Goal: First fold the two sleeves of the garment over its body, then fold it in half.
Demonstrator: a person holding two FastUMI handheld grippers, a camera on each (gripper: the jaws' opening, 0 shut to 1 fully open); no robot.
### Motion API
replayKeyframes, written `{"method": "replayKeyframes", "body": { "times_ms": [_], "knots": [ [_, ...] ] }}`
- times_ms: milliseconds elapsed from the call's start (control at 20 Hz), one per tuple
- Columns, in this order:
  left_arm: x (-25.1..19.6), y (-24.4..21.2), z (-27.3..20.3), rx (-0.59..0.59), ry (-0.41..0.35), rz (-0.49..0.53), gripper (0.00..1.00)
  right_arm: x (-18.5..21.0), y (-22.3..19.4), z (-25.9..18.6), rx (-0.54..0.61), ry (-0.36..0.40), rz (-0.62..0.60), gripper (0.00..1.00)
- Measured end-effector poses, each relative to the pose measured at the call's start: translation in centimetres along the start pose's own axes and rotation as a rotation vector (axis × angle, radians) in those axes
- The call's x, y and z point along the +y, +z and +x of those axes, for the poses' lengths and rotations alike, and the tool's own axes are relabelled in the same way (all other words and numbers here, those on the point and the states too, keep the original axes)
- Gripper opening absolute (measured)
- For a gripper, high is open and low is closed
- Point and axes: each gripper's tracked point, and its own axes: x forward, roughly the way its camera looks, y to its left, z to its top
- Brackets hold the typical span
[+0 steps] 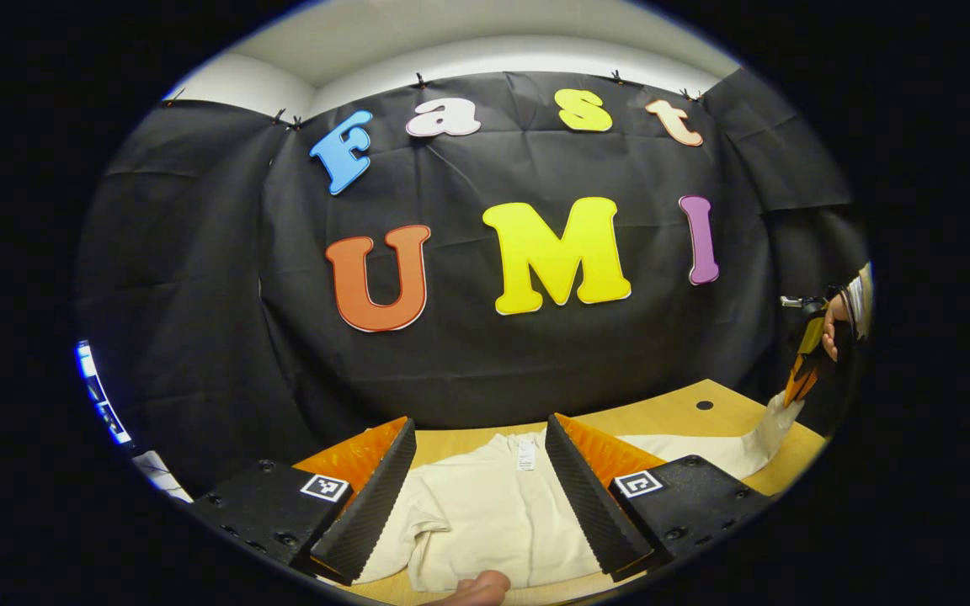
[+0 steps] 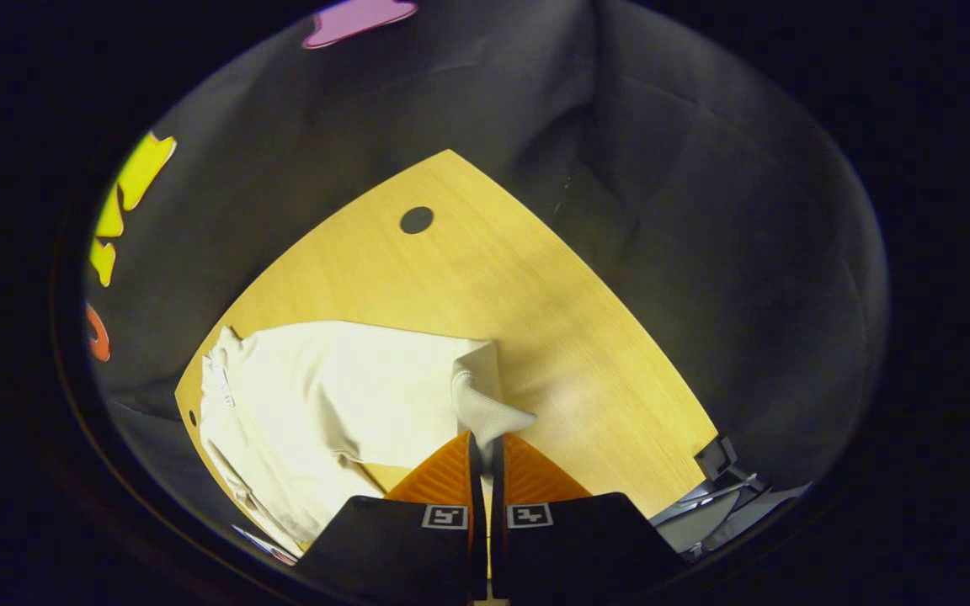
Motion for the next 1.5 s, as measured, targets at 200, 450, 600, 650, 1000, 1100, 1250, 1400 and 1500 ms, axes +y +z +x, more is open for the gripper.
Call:
{"method": "replayKeyframes", "body": {
  "times_ms": [200,450,600,650,1000,1100,1250,1400,1500],
  "knots": [
    [1.5,-1.3,0.5,0.022,-0.011,-0.027,0.98,7.1,-1.3,-1.8,0.005,0.083,-0.08,0.02],
    [3.8,-2.4,0.7,0.031,0.009,-0.053,0.98,14.6,-2.5,-3.1,-0.003,0.135,-0.19,0.02],
    [4.8,-2.6,0.8,0.031,0.013,-0.056,0.98,18.8,-3.3,-3.5,-0.014,0.158,-0.27,0.02],
    [4.6,-2.6,0.7,0.03,-0.006,-0.059,0.99,20.1,-3.6,-3.5,-0.017,0.163,-0.295,0.02],
    [5.2,-2.8,0.5,-0.005,-0.077,-0.102,0.98,30.8,-7.7,-2.8,-0.001,0.205,-0.439,0.02],
    [6.0,-2.8,0.5,-0.016,-0.071,-0.106,0.98,34.4,-9.6,-2.1,0.004,0.221,-0.483,0.02],
    [6.9,-3.7,0.5,-0.002,-0.057,-0.112,0.98,39.2,-13.0,-1.6,0.034,0.259,-0.528,0.02],
    [8.0,-4.7,0.1,0.022,-0.042,-0.117,0.98,43.9,-16.0,-1.3,0.055,0.291,-0.558,0.02],
    [9.0,-5.0,-0.2,0.02,-0.035,-0.133,0.98,47.1,-17.7,-1.1,0.065,0.325,-0.581,0.02]
  ]
}}
